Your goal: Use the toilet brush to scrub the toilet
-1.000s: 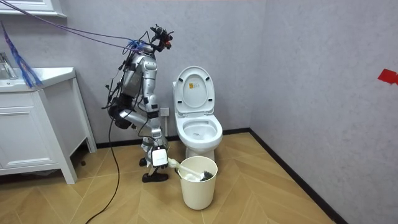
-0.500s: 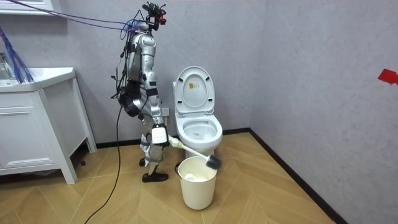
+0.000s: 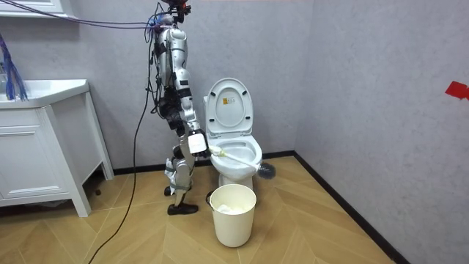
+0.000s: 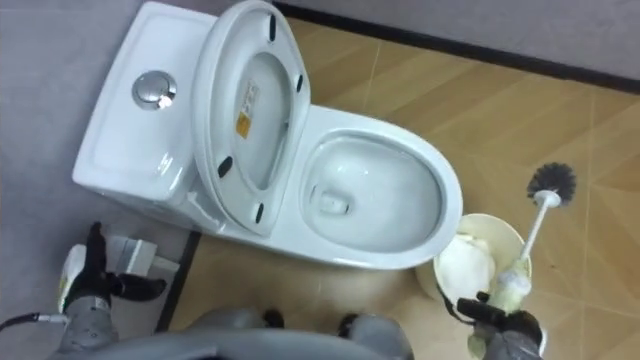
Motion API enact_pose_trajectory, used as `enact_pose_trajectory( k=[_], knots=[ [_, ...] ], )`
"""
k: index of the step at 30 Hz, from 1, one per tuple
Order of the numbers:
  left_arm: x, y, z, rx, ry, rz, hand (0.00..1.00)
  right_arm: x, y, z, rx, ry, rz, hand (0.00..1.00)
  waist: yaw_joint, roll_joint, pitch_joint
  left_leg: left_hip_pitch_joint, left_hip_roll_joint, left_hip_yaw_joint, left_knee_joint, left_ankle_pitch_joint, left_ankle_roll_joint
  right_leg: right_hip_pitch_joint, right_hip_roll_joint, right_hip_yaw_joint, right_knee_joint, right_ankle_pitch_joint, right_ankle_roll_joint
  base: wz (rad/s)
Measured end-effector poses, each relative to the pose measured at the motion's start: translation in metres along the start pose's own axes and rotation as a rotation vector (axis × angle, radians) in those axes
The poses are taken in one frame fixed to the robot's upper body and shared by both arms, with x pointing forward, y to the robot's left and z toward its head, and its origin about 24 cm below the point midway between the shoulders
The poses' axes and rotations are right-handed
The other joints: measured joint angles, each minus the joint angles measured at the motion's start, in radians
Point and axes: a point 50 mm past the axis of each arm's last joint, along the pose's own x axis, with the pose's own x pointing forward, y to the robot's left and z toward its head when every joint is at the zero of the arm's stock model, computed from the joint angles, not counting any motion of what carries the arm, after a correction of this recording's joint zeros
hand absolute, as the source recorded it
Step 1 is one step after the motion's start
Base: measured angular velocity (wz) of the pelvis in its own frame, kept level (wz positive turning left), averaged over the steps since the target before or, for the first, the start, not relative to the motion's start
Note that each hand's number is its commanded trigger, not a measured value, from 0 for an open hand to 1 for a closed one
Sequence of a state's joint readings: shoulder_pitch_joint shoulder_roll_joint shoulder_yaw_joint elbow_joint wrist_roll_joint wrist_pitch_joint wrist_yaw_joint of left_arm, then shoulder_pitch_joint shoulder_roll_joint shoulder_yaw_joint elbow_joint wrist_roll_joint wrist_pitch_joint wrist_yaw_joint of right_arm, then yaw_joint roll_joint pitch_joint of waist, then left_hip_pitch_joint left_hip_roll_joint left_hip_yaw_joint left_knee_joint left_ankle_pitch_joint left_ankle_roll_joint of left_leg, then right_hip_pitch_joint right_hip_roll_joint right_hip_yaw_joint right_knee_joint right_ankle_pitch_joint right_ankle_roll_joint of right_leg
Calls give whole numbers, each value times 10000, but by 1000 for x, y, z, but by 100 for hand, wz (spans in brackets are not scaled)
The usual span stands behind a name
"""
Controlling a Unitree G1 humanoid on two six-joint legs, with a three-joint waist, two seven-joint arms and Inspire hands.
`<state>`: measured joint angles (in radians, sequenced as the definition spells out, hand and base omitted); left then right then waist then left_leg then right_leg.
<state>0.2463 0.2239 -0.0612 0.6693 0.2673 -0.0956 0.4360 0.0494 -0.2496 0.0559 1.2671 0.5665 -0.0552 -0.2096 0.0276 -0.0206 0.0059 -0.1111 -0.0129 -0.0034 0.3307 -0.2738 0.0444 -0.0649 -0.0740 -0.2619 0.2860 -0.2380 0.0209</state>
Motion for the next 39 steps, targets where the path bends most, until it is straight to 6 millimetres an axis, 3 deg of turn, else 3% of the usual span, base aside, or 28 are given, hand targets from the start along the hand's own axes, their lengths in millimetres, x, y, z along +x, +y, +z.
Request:
enact_pose_trajectory(
  k=[5, 10, 14, 16, 18, 20, 23, 30, 39],
  knots=[
    [-4, 18, 8, 382, -752, 1164, 0, -2, 5, -3, -1200, -358, 181, 100, 33, -176, 64, 200, 5, -101, -95, 15, -25, 278, 42, -20, -148, 4, 1, 15],
    [-4, 29, 22, 1539, -1522, 1807, 0, -3, 10, 3, -3690, -1346, 419, 100, 29, -316, 113, 181, -27, -373, -44, 26, -44, 561, 99, -8, -506, 53, 10, 20],
    [-4, 32, 31, 1849, -2143, 2130, 0, -4, 17, 12, -5063, -2080, 673, 100, 22, -306, 161, 140, -20, -545, 23, 41, -68, 680, 178, 98, -678, 155, -9, 12],
    [-8, 34, 62, 1599, -4031, 2780, 0, -4, 22, 16, -5908, -2389, 846, 100, 38, -278, 213, 95, -21, -577, 77, 52, -87, 681, 197, 119, -674, 177, -26, 9],
    [-10, 34, 87, 1795, -5668, 3114, 0, -5, 26, 21, -6567, -2746, 951, 100, 66, -173, 176, 97, -3, -538, 82, 61, -99, 680, 210, 107, -668, 219, -44, -9],
    [-11, 32, 83, 2882, -6049, 2882, 0, -5, 28, 26, -7329, -3051, 972, 100, 48, -14, 169, 129, 12, -415, 75, 69, -102, 636, 215, 179, -646, 248, -54, -15],
    [-12, 29, 90, 3692, -6660, 2917, 0, -5, 31, 30, -8767, -3350, 1164, 100, 79, 22, 152, 89, 1, -343, 46, 114, -107, 418, 191, 191, -454, 253, -64, -7],
    [-10, 25, 85, 4515, -6659, 2728, 0, -4, 29, 40, -11069, -3856, 1169, 100, 124, -50, 109, 381, 34, -4, -101, 158, -96, 471, 179, 432, -248, 257, -71, -15],
    [0, 14, 90, 5244, -6795, 1532, 0, -6, 31, 62, -12532, -4622, 1228, 100, 74, -210, 118, 360, 3, 25, -28, 183, -53, 374, 72, 452, 50, 241, -52, -2]
  ],
)
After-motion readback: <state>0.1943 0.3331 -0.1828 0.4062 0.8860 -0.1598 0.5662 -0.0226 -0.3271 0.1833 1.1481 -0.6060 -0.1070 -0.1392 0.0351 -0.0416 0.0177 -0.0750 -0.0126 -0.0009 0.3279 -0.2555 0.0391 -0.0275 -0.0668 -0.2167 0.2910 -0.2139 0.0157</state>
